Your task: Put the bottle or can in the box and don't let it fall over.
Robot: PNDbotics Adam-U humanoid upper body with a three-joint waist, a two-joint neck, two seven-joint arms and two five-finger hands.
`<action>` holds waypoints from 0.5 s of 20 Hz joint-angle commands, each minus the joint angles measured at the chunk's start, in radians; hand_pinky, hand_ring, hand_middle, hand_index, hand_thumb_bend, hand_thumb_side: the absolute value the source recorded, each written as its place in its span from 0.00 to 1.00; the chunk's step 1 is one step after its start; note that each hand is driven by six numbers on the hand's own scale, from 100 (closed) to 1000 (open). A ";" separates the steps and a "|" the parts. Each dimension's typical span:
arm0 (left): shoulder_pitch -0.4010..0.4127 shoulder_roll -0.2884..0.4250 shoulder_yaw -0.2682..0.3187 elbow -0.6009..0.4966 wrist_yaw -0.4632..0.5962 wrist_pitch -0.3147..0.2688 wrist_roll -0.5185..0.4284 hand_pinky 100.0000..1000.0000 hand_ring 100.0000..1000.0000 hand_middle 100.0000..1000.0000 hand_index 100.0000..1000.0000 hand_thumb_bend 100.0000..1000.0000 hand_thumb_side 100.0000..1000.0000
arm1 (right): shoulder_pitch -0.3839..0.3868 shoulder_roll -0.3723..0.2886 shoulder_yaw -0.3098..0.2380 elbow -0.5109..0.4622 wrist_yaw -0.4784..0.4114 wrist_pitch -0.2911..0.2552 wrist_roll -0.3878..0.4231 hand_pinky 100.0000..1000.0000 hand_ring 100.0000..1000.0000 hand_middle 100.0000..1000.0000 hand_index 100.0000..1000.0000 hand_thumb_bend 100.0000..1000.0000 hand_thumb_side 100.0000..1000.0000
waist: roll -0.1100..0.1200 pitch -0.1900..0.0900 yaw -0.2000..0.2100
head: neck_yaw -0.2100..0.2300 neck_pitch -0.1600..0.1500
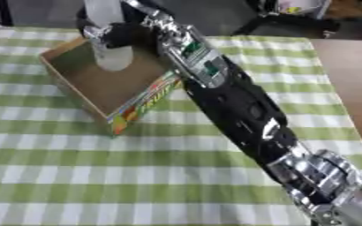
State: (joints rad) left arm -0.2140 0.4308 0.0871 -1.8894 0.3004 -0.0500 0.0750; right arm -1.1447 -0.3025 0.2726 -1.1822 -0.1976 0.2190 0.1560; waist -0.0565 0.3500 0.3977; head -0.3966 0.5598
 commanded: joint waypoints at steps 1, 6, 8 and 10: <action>-0.014 0.029 0.002 -0.021 0.003 -0.001 -0.005 0.94 0.82 0.94 0.84 0.02 0.83 | -0.031 0.016 -0.002 0.028 0.027 -0.018 -0.024 0.97 1.00 0.82 0.23 0.00 0.00 | 0.005 -0.015 0.006 | -0.008 -0.016; -0.014 0.029 0.002 -0.020 0.003 0.001 -0.005 0.94 0.82 0.94 0.84 0.02 0.83 | -0.028 0.021 0.000 0.037 0.036 -0.076 -0.010 0.97 1.00 1.00 0.67 0.00 0.00 | 0.001 -0.016 0.007 | -0.008 -0.016; -0.014 0.029 0.002 -0.020 0.003 0.001 -0.006 0.94 0.82 0.94 0.84 0.02 0.83 | -0.027 0.016 0.007 0.026 0.059 -0.120 0.039 1.00 1.00 1.00 0.91 0.00 0.00 | 0.001 -0.017 0.006 | -0.006 -0.016; -0.014 0.028 0.002 -0.020 0.002 0.002 -0.006 0.94 0.82 0.94 0.84 0.02 0.83 | -0.024 0.011 0.008 0.023 0.106 -0.165 0.099 1.00 1.00 1.00 1.00 0.00 0.36 | 0.001 -0.016 0.006 | -0.006 -0.016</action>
State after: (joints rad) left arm -0.2193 0.4308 0.0836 -1.8930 0.3029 -0.0479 0.0714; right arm -1.1446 -0.2764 0.2839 -1.1333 -0.1125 0.0793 0.2269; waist -0.0637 0.3509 0.4023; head -0.4017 0.5554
